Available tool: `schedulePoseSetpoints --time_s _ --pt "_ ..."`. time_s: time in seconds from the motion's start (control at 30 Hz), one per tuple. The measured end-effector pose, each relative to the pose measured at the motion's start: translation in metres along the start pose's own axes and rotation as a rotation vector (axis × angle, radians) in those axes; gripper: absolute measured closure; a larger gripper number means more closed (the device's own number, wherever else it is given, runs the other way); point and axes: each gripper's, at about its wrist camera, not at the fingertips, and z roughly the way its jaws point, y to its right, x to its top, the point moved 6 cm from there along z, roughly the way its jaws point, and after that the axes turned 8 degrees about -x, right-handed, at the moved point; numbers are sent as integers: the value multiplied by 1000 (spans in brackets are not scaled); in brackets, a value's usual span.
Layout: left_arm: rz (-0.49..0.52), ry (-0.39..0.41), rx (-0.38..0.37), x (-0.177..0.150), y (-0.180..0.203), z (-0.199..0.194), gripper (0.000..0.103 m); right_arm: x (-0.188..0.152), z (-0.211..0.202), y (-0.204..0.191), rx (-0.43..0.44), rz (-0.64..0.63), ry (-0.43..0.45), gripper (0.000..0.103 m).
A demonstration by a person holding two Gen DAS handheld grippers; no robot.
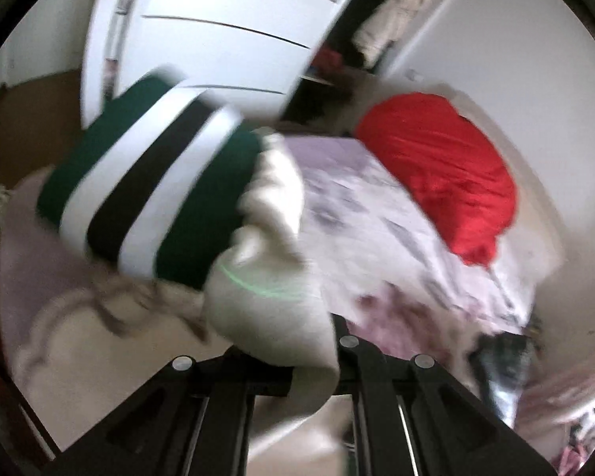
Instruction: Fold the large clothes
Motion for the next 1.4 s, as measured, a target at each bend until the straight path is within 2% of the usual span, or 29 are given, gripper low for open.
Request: schedulePoseSetpoints --time_s 0.07,0.1,0.2,0.27,0.43,0.5,0.57,0.7,0.8,0.9,0.97,1.0,1.1,1.2,1.3,1.4 --pt "62 -19 -8 -21 34 7 99 8 0 52 -72 76 38 39" --pt "97 -23 -16 -33 53 10 99 12 10 72 -84 114 15 39" --pt "204 -50 -32 -74 111 18 99 9 47 120 -68 265 -84 39" --pt "267 -82 -51 -103 150 23 99 3 64 137 -11 310 -149 39" --pt "409 -210 -132 -185 246 39 99 12 47 174 52 279 -135 39" --pt "472 -274 -178 -227 284 48 99 16 37 194 59 277 -122 34" --pt "559 -333 -215 -273 320 58 99 20 24 216 63 280 -107 34" --pt "689 -469 -223 -357 353 89 99 29 17 264 55 308 -94 34" --pt "818 -558 -137 -412 353 116 96 31 18 297 44 314 -96 33" --pt "893 -646 -63 -449 343 138 82 23 27 324 50 311 -127 33" --pt "914 -705 -62 -462 333 140 38 18 34 333 65 296 -155 33" --pt "913 -722 -73 -466 332 136 32 16 35 338 76 288 -170 32" --pt "857 -742 -128 -456 324 117 25 13 32 349 126 279 -195 27" --pt "755 -699 -137 -437 322 89 21 17 22 352 188 282 -207 26" --pt "632 -607 -90 -396 299 69 21 36 9 342 251 300 -187 25" --pt "526 -521 14 -359 261 59 21 66 5 312 354 322 -153 22"
